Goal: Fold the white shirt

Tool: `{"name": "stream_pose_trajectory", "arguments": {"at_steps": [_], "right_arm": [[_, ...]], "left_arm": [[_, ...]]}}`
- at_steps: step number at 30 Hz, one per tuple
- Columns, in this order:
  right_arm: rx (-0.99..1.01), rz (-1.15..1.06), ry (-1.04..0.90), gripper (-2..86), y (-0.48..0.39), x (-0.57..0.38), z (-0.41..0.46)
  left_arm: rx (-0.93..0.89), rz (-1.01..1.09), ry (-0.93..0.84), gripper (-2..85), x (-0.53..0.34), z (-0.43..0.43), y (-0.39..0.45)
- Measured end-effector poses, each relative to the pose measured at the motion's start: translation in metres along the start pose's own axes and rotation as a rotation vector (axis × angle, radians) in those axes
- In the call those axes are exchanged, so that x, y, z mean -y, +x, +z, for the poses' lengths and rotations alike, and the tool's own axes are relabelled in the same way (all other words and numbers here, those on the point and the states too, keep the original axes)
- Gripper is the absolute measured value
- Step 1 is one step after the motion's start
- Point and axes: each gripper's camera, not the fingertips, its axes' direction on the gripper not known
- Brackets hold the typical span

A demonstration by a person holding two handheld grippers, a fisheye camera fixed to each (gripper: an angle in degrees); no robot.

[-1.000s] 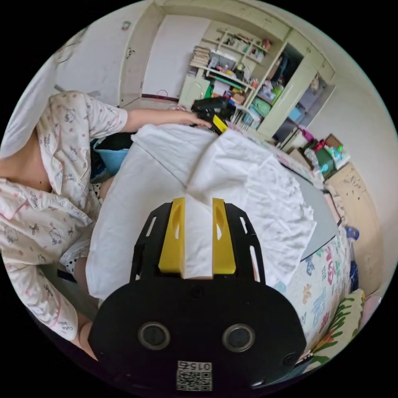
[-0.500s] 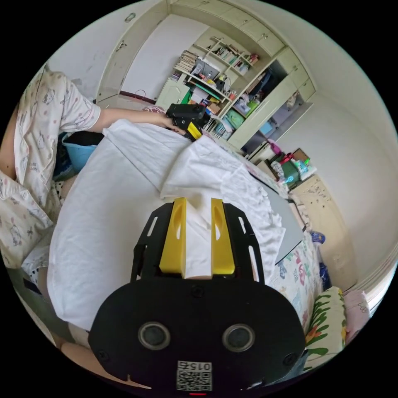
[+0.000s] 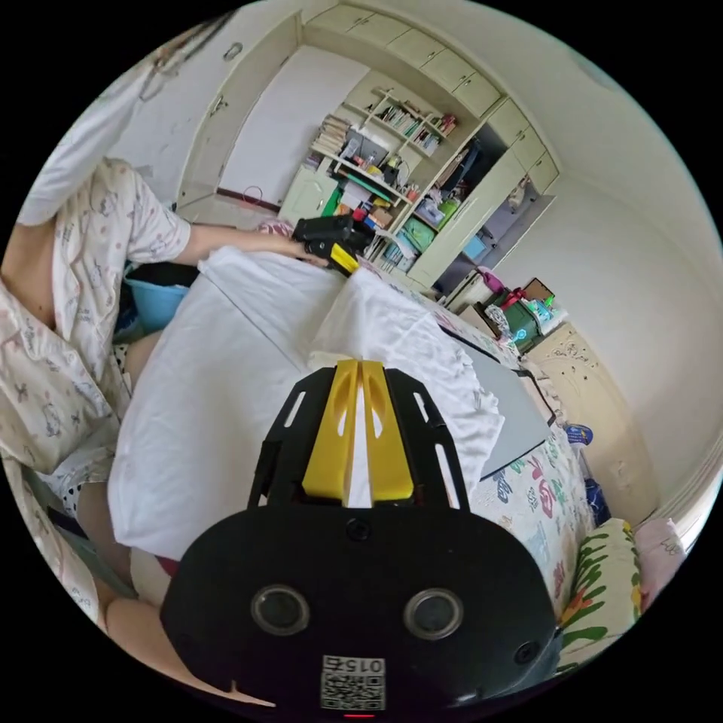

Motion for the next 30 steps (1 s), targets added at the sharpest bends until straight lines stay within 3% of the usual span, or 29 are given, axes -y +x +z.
{"name": "stream_pose_trajectory", "arguments": {"at_steps": [4, 12, 16, 20, 25, 30], "right_arm": [[0.153, 0.007, 0.201, -0.9, 0.021, -0.020, -0.058], [0.328, -0.048, 0.362, -0.9, 0.043, -0.044, -0.113], [0.341, -0.034, 0.376, -0.9, 0.058, -0.049, -0.125], [0.357, -0.029, 0.381, -0.9, 0.069, -0.052, -0.133], [0.347, 0.000, 0.428, -0.9, 0.090, -0.061, -0.156], [0.421, -0.030, 0.435, -0.9, 0.105, -0.069, -0.171]], "left_arm": [[-0.026, -0.034, 0.007, 1.2, 0.001, -0.008, -0.016], [-0.058, 0.049, 0.094, 1.5, -0.004, -0.031, -0.018], [-0.052, 0.152, 0.106, 2.4, 0.002, -0.033, -0.007], [-0.098, 0.109, 0.194, 4.6, 0.006, -0.042, -0.023], [-0.180, 0.206, 0.142, 5.9, 0.016, -0.022, -0.034], [-0.199, 0.116, 0.138, 3.3, 0.011, -0.012, -0.053]]}}
